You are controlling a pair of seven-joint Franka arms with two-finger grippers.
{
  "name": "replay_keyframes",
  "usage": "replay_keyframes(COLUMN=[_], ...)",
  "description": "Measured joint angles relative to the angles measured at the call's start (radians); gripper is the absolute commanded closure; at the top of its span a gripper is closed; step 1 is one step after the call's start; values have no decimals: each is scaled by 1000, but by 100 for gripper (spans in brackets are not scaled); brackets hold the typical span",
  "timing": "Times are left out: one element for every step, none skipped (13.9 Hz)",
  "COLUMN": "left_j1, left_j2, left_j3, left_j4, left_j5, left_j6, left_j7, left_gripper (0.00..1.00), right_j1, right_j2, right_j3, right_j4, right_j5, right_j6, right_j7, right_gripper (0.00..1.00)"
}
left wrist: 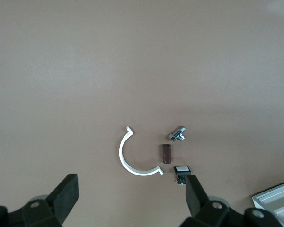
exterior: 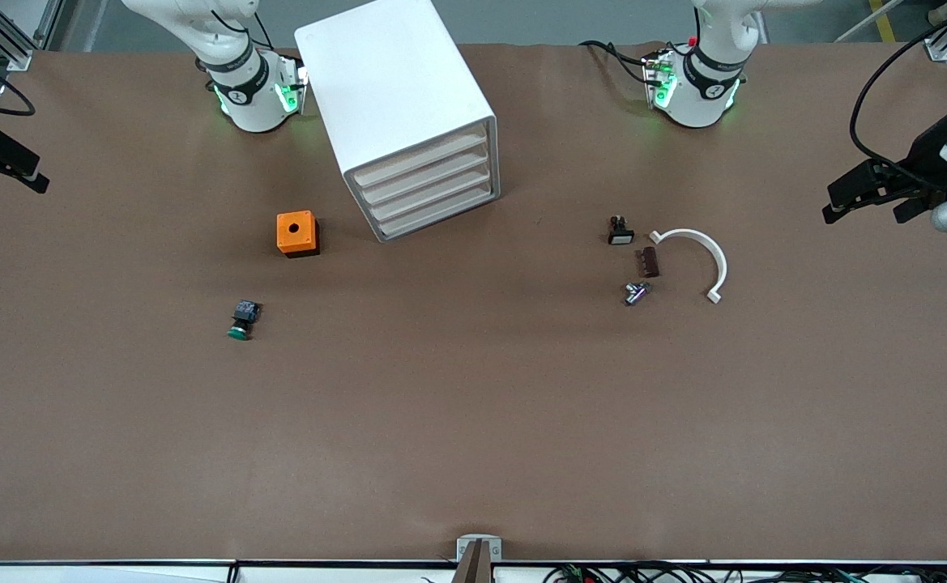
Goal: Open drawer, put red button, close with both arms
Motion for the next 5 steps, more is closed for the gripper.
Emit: replay_keyframes(left_j1=[1,2,3,4,4], left_j2=[0,0,0,1,2], left_j3=[0,0,0,0,0], left_j4=[0,0,0,0,0], left_j5=[0,0,0,0,0], left_j6=[0,0,0,0,0], left_j7=[0,0,0,0,0], left_gripper=[0,0,0,0,0], right_j1=[0,0,0,0,0], right_j2=[0,0,0,0,0], right_j3=[0,0,0,0,0], right_j4=[0,0,0,-1,-1], right_j5=[0,0,0,0,0], right_j6=[0,0,-1,-1,-1], right_j7=[0,0,0,0,0], right_gripper=[0,0,0,0,0])
